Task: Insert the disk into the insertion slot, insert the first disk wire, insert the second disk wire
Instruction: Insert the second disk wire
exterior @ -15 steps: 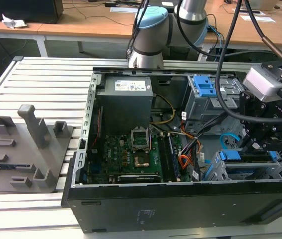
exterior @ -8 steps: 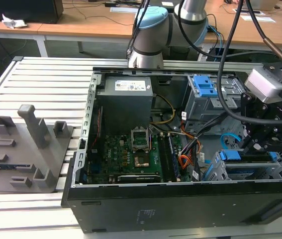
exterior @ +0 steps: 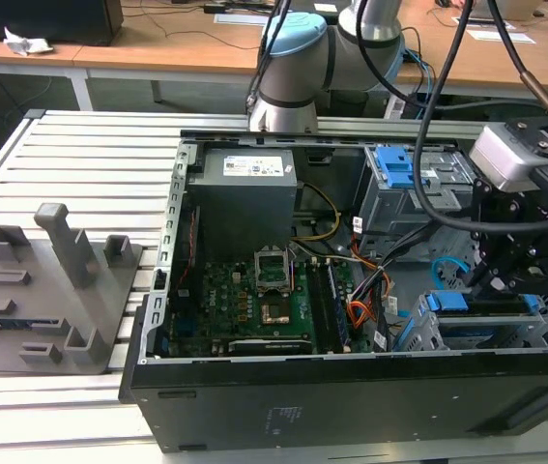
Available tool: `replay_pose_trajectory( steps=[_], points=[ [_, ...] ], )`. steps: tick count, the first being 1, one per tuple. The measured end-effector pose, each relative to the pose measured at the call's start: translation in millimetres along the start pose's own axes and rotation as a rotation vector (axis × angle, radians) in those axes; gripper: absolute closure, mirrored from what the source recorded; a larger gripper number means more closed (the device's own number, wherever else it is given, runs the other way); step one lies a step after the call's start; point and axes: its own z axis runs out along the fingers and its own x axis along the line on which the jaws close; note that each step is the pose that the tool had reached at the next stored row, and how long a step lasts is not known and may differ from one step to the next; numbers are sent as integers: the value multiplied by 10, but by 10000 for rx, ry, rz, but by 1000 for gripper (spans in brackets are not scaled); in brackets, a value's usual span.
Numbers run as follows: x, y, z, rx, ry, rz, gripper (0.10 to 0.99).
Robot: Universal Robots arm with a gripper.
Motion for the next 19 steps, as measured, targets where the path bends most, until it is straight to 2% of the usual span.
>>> replay_pose_trajectory(
  steps=[6, 10, 19],
  points=[
    [0, 0, 1, 7, -27, 602, 922],
    [0, 0, 1, 14, -59, 1313, 922],
    [0, 0, 1, 25, -101, 2262, 922]
  ],
)
